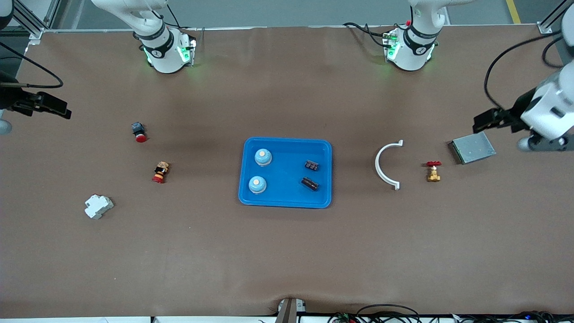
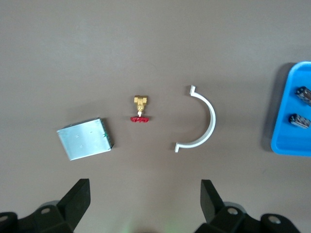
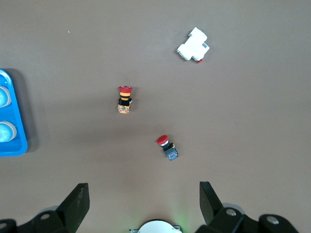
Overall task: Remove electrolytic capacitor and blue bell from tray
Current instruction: 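Reach the left and right grippers toward the blue tray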
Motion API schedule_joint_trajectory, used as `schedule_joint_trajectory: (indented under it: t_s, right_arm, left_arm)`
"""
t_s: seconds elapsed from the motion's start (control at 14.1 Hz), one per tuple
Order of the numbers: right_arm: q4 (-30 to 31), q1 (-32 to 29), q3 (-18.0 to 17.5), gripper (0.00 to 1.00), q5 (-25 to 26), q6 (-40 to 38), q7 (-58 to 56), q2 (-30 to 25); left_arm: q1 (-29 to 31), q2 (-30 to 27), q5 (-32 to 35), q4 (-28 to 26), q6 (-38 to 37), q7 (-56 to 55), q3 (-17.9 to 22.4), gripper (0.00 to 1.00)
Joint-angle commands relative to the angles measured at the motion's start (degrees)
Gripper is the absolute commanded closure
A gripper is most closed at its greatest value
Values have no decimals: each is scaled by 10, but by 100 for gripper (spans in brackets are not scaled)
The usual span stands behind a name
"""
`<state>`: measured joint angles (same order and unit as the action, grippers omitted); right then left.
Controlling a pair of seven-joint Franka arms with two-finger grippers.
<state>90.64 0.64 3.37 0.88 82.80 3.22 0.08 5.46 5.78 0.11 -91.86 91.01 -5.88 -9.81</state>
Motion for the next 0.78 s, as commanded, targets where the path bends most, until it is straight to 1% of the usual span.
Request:
schedule_joint_trajectory:
  t_s: [0.0, 0.07, 0.21, 0.28, 0.43, 0.71]
  right_arm:
    - [15, 25, 0, 0, -7, 3, 46, -18]
    - [15, 35, 0, 0, -7, 3, 57, -17]
    - [18, 51, 0, 0, -9, 8, 92, -16]
    - [18, 64, 0, 0, -17, 10, 110, -14]
    - [27, 87, 0, 0, -24, 22, 153, -12]
    - [70, 171, 0, 0, -24, 89, 278, -3]
  left_arm:
    - [-17, -5, 3, -74, 73, -76, -13, 0]
    - [-22, -5, 7, -94, 97, -103, -26, 0]
    - [-25, 5, 10, -118, 151, -129, -35, 0]
    - [-33, 13, 10, -124, 167, -151, -43, 0]
    - [-55, 40, 11, -126, 183, -224, -45, 0]
    - [-98, 71, 10, -131, 199, -384, -46, 0]
